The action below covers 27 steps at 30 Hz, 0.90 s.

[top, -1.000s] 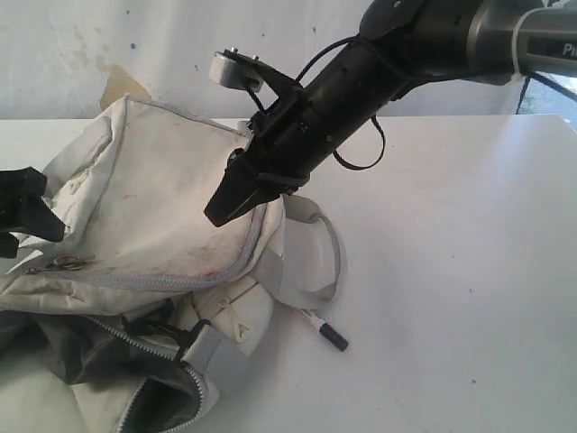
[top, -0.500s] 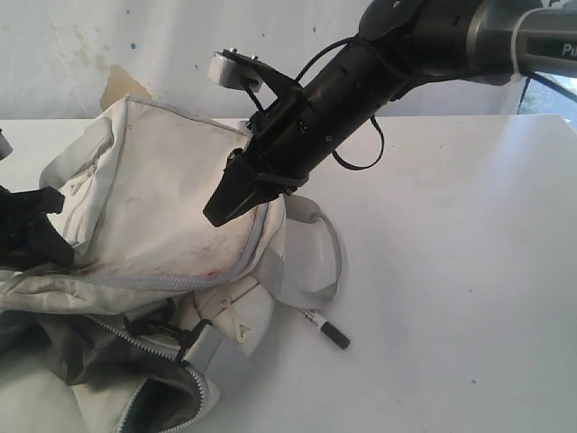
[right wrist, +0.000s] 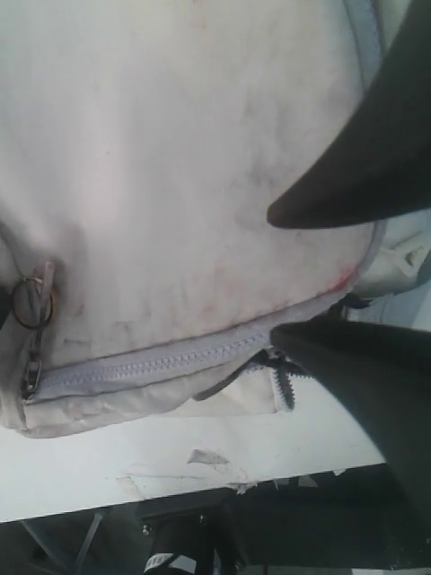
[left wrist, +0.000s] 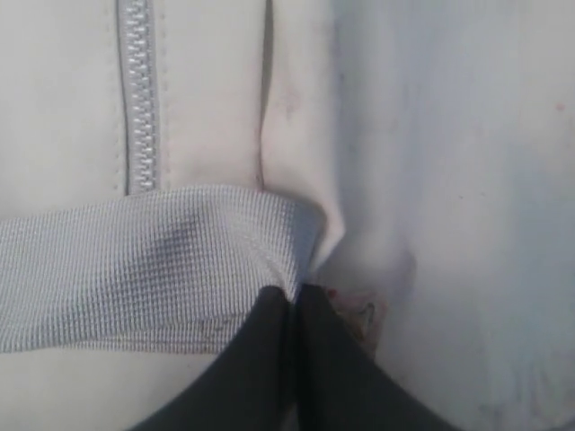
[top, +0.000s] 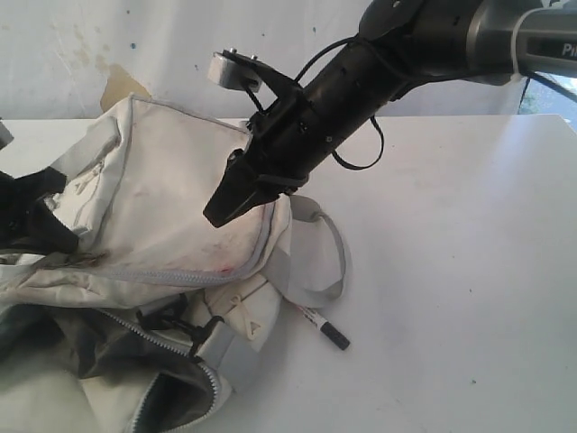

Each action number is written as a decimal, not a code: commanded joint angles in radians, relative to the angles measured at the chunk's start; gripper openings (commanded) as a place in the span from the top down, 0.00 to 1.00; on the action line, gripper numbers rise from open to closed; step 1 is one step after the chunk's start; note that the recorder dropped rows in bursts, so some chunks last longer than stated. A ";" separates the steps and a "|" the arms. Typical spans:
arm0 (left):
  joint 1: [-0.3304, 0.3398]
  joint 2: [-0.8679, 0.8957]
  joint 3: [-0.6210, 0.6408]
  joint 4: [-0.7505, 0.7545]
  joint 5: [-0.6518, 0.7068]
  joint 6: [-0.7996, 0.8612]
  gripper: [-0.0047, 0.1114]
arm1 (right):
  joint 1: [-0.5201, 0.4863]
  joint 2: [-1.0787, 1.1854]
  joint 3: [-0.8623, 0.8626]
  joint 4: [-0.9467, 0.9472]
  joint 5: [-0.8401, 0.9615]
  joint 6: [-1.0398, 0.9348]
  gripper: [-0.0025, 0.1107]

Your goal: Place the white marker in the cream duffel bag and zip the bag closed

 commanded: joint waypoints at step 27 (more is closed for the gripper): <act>0.153 -0.005 -0.026 -0.319 0.240 0.178 0.96 | 0.250 0.075 -0.006 0.089 -0.599 -0.567 0.55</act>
